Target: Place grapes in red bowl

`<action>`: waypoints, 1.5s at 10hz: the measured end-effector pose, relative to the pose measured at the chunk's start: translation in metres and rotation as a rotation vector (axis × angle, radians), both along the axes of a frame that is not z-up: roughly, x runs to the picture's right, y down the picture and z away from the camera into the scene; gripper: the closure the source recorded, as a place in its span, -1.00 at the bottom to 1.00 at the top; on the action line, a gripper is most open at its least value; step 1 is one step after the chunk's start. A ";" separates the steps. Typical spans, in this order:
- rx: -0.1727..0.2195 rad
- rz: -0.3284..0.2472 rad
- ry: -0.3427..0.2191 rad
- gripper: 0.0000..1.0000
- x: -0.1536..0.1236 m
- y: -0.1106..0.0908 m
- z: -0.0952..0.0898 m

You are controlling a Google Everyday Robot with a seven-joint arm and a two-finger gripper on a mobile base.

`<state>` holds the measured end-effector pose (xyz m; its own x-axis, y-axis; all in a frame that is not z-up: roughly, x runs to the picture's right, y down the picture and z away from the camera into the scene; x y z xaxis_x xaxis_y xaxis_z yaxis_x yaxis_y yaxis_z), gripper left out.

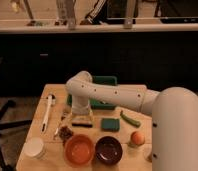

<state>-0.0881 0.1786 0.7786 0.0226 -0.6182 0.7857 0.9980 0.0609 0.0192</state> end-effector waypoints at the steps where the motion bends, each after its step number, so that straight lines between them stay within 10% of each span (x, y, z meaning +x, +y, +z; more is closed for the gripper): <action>1: -0.010 -0.011 0.003 -0.60 -0.003 0.003 0.002; 15: -0.084 -0.102 -0.037 -0.60 -0.055 0.046 0.008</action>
